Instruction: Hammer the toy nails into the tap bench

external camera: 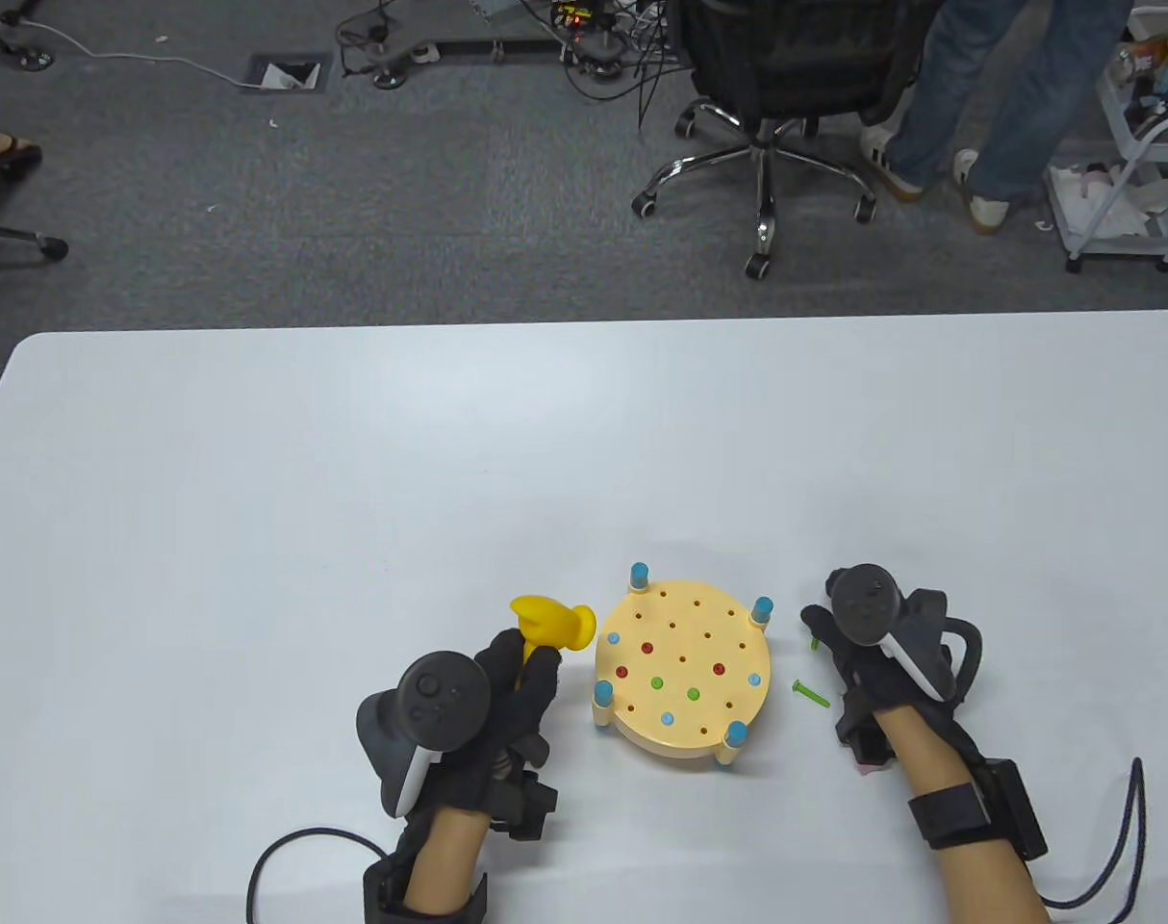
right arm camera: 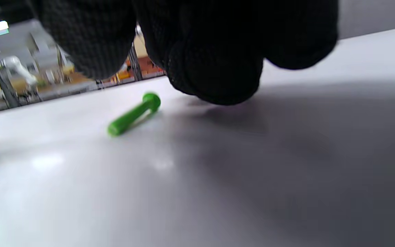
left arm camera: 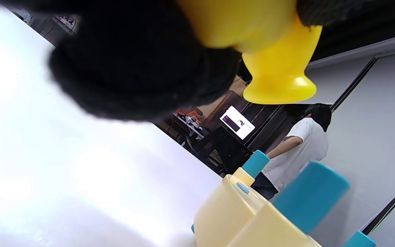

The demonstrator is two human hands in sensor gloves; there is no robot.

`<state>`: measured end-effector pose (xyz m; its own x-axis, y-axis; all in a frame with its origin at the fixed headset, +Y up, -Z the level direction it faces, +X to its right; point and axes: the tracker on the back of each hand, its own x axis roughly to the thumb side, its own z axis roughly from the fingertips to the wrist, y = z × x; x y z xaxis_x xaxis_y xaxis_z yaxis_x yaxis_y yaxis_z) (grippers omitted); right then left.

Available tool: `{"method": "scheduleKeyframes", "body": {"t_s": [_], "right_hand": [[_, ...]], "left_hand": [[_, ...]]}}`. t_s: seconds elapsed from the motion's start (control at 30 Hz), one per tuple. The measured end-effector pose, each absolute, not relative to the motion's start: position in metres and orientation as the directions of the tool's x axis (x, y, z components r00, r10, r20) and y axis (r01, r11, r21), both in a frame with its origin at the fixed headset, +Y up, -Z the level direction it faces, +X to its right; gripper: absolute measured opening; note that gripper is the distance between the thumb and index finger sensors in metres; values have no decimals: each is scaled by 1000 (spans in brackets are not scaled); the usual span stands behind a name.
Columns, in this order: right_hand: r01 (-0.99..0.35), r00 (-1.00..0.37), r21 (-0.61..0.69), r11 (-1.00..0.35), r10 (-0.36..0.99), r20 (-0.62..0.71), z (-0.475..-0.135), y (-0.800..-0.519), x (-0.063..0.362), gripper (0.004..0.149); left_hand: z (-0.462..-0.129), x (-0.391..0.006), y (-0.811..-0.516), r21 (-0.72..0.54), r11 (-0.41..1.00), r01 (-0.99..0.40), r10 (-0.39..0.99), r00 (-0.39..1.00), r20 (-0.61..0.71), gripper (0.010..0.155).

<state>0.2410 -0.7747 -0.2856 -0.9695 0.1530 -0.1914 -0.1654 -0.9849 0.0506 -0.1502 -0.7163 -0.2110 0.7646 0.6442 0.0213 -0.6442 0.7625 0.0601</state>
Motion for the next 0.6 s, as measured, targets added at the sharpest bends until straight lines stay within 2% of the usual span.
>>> {"method": "scheduleKeyframes", "body": {"t_s": [0.03,0.23,0.3,0.33,0.47,0.6], "right_hand": [[-160,-971,87,-983,140,-196,-287,-777,239,61],[-67,-968,71,-995,47,-247,-284,-775,238,53],[68,-961,109,-992,-94,-261,-283,-774,235,54],[88,-958,119,-989,-117,-261,-283,-773,234,54],[183,-968,124,-975,-201,-153,-284,-775,228,54],[199,-966,133,-971,-218,-142,-283,-779,225,58]], "left_hand": [[-211,-151,-717,54,758,-651,651,759,19,64],[-211,-152,-718,47,753,-657,657,754,15,64],[-211,-151,-718,46,755,-654,654,757,18,64],[-211,-151,-718,44,755,-654,654,757,18,64],[-210,-152,-718,42,754,-655,655,755,15,64],[-210,-153,-717,41,750,-660,660,751,15,64]]}}
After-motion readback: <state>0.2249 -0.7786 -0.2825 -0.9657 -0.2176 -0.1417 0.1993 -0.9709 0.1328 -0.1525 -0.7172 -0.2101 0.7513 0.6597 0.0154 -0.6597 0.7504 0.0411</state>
